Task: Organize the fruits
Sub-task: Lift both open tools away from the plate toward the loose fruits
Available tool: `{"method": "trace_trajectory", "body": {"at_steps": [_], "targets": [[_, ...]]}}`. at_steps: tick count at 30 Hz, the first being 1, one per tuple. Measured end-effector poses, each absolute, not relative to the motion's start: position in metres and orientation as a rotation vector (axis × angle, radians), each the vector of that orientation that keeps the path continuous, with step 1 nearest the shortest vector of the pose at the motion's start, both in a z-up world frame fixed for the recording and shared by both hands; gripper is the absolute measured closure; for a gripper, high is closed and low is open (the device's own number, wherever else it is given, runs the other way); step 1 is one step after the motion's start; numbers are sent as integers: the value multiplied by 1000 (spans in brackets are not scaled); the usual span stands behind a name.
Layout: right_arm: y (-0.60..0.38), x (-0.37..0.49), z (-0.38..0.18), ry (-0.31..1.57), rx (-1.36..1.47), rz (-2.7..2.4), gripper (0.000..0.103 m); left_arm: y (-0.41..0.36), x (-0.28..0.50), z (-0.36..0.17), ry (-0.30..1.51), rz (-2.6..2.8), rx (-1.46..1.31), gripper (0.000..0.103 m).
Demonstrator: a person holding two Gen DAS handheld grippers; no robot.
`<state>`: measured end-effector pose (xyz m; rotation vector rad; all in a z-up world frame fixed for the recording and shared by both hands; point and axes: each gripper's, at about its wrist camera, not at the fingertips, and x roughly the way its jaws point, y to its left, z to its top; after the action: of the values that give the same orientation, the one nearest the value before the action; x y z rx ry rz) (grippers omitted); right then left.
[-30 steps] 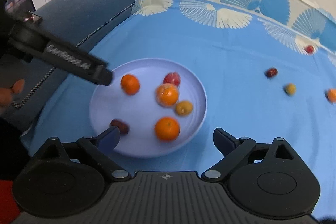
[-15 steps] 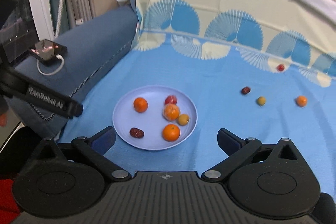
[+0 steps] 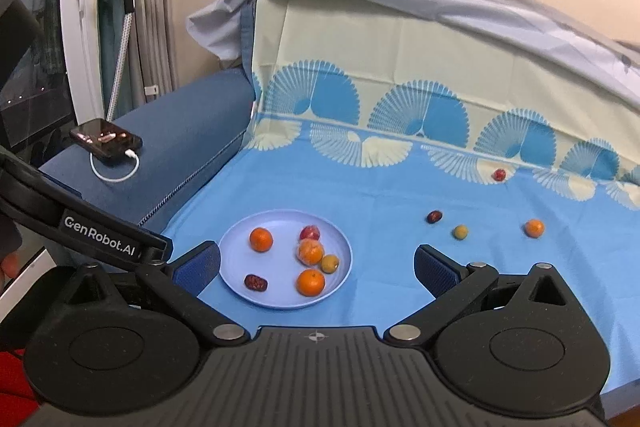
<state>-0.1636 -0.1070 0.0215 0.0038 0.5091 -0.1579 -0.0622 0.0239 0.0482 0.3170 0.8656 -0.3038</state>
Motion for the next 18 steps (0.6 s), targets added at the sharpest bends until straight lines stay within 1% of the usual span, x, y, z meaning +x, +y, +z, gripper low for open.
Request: {"method": "trace_trajectory", "body": {"at_steps": [5,18], "targets": [[-108,-170,28,482,-4,-166,1,19,-62,49,867,-312,323,0],[-149,-150,15,518,58,-246,1,-17,-29,41,898,-323,362,0]]}}
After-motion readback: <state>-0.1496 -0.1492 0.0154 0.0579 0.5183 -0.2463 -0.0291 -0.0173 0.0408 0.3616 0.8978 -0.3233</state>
